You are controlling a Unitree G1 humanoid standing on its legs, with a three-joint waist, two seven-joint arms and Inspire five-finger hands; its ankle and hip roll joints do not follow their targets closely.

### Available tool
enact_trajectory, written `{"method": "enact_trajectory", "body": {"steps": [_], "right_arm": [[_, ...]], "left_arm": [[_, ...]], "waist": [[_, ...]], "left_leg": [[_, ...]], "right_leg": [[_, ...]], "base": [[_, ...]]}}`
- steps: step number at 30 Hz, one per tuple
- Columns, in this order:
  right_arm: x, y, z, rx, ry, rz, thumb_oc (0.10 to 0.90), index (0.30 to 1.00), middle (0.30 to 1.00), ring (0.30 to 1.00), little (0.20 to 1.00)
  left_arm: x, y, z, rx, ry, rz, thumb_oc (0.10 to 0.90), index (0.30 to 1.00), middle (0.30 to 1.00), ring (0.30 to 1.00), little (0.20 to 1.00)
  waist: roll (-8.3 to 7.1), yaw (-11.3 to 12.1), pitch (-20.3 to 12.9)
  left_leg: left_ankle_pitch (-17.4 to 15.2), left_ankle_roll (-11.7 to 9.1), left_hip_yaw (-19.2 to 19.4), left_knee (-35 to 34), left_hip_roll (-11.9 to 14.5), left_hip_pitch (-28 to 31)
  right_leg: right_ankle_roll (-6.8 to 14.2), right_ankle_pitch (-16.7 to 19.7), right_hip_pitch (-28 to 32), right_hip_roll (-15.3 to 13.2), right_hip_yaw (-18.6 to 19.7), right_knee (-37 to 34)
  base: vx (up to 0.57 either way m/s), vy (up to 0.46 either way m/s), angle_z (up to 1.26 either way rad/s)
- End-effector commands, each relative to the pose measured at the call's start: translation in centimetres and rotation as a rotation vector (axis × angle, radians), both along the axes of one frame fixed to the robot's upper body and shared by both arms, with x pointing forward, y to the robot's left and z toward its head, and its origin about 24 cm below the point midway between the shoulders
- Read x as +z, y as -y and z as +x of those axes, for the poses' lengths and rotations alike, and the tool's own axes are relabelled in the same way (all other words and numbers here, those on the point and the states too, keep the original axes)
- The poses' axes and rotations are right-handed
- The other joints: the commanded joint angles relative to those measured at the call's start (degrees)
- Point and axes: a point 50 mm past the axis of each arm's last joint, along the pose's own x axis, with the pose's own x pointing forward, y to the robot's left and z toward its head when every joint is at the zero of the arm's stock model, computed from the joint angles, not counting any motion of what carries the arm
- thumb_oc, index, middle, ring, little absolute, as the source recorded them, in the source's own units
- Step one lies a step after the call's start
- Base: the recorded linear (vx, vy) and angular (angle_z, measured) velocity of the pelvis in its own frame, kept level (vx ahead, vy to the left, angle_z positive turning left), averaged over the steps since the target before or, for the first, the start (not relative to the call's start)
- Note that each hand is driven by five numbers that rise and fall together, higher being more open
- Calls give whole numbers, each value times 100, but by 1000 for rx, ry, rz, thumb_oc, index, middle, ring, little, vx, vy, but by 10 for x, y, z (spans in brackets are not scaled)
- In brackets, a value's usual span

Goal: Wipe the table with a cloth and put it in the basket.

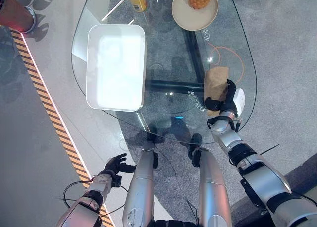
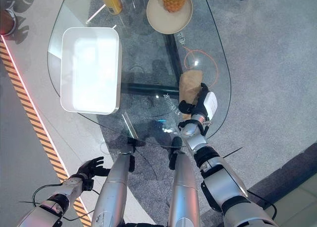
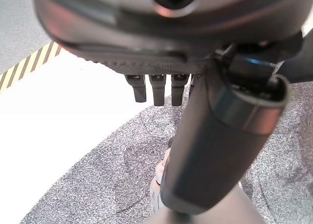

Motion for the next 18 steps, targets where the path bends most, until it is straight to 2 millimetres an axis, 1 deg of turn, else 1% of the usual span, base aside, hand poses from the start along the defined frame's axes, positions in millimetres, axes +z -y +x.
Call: {"method": "enact_trajectory", "body": {"steps": [1,18], "right_arm": [[-40,19,-20,-40,-160,-72,100,300,300,300,200],[-30,19,-14,-42,-137,-65,100,300,300,300,200]], "left_arm": [[-15,20,-12,11,-51,-51,800,900,900,900,900],[-14,21,-11,12,-51,-50,800,900,900,900,900]], "waist": [[191,-80,-117],[192,-63,-117]], "left_leg": [[-559,321,403,725,-204,-91],[-546,327,401,688,-210,-86]], "right_leg": [[93,627,123,149,-36,-713],[97,644,115,146,-50,-735]], "base": [[0,0,0],[0,0,0]]}}
